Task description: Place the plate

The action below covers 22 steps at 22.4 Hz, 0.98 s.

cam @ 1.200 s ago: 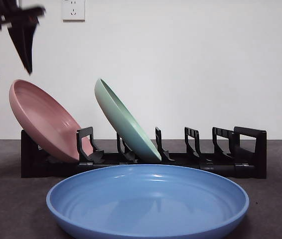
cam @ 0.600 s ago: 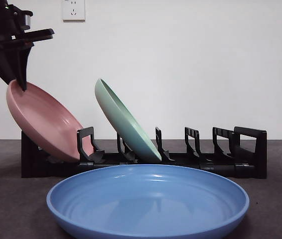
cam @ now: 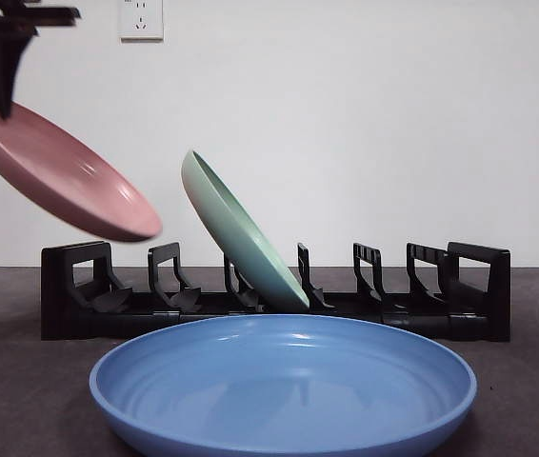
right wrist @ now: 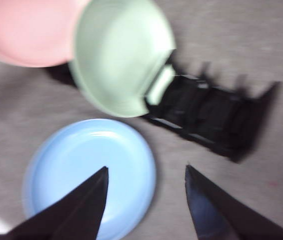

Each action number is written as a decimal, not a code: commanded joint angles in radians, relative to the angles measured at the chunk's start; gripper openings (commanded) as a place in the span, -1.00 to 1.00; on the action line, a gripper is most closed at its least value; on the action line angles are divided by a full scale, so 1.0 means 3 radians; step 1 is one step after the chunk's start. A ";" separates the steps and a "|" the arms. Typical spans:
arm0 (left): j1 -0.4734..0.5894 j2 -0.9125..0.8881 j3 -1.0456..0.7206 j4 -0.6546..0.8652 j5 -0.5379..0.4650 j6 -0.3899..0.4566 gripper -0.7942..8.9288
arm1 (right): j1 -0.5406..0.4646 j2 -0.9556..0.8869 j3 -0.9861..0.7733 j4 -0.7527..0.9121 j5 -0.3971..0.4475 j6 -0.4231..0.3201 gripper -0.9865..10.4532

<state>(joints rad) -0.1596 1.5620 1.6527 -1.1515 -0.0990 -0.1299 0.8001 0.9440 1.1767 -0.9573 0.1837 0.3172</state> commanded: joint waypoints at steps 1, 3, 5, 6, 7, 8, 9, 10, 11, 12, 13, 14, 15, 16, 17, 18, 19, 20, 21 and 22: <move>0.0028 -0.0186 0.0111 -0.0121 -0.0010 0.0047 -0.80 | 0.0022 0.0025 0.0062 -0.0025 0.0291 -0.0113 -0.40; 0.0051 -0.0381 0.0109 -0.0301 -0.0010 0.0046 -0.80 | 0.0001 0.0025 0.0062 -0.0067 0.0570 -0.0216 -0.40; 0.0052 -0.0566 0.0084 -0.0384 -0.0009 0.0046 -0.80 | -0.0051 0.0025 0.0062 -0.0072 0.0665 -0.0251 -0.40; 0.0052 -0.0646 0.0058 -0.0393 -0.0008 0.0045 -0.80 | -0.0076 0.0025 0.0062 -0.0072 0.0674 -0.0257 -0.40; 0.0052 -0.0722 0.0029 -0.0401 -0.0008 0.0043 -0.80 | -0.0098 0.0025 0.0062 -0.0071 0.0676 -0.0275 -0.40; 0.0052 -0.0809 -0.0011 -0.0409 -0.0005 0.0039 -0.80 | -0.0125 0.0025 0.0062 -0.0071 0.0676 -0.0291 -0.40; 0.0051 -0.0904 -0.0067 -0.0416 -0.0004 0.0025 -0.80 | -0.0153 0.0025 0.0062 -0.0071 0.0676 -0.0303 -0.40; 0.0051 -0.0980 -0.0116 -0.0432 0.0006 0.0014 -0.80 | -0.0174 0.0025 0.0062 -0.0071 0.0675 -0.0305 -0.40; 0.0051 -0.1073 -0.0178 -0.0457 0.0020 0.0000 -0.80 | -0.0198 0.0025 0.0062 -0.0072 0.0675 -0.0314 -0.40; 0.0051 -0.1164 -0.0251 -0.0469 0.0045 -0.0024 -0.80 | -0.0219 0.0025 0.0062 -0.0072 0.0674 -0.0319 -0.40; 0.0051 -0.1247 -0.0324 -0.0469 0.0075 -0.0045 -0.80 | -0.0234 0.0025 0.0062 -0.0071 0.0674 -0.0324 -0.40; 0.0051 -0.1349 -0.0418 -0.0469 0.0100 -0.0067 -0.80 | -0.0247 0.0025 0.0062 -0.0071 0.0675 -0.0326 -0.40; 0.0051 -0.1429 -0.0501 -0.0469 0.0113 -0.0095 -0.80 | -0.0258 0.0025 0.0062 -0.0070 0.0675 -0.0327 -0.40; 0.0051 -0.1531 -0.0604 -0.0468 0.0123 -0.0139 -0.80 | -0.0266 0.0025 0.0062 -0.0069 0.0676 -0.0327 -0.40; 0.0051 -0.1633 -0.0713 -0.0469 0.0148 -0.0164 -0.80 | -0.0277 0.0025 0.0062 -0.0067 0.0676 -0.0333 -0.40; 0.0051 -0.1736 -0.0827 -0.0464 0.0187 -0.0188 -0.80 | -0.0286 0.0025 0.0062 -0.0066 0.0678 -0.0340 -0.40; 0.0051 -0.1823 -0.0927 -0.0455 0.0220 -0.0226 -0.80 | -0.0295 0.0025 0.0062 -0.0065 0.0687 -0.0351 -0.40; 0.0051 -0.1924 -0.1047 -0.0437 0.0278 -0.0266 -0.80 | -0.0301 0.0025 0.0062 -0.0064 0.0689 -0.0366 -0.40; 0.0051 -0.2026 -0.1175 -0.0415 0.0355 -0.0312 -0.80 | -0.0308 0.0025 0.0062 -0.0062 0.0690 -0.0381 -0.40; 0.0051 -0.2110 -0.1287 -0.0381 0.0427 -0.0350 -0.80 | -0.0313 0.0025 0.0062 -0.0062 0.0690 -0.0387 -0.40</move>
<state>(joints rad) -0.1440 0.9356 1.2736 -1.2831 0.0093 -0.1982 0.7013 0.9440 1.1767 -0.9836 0.3866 0.2134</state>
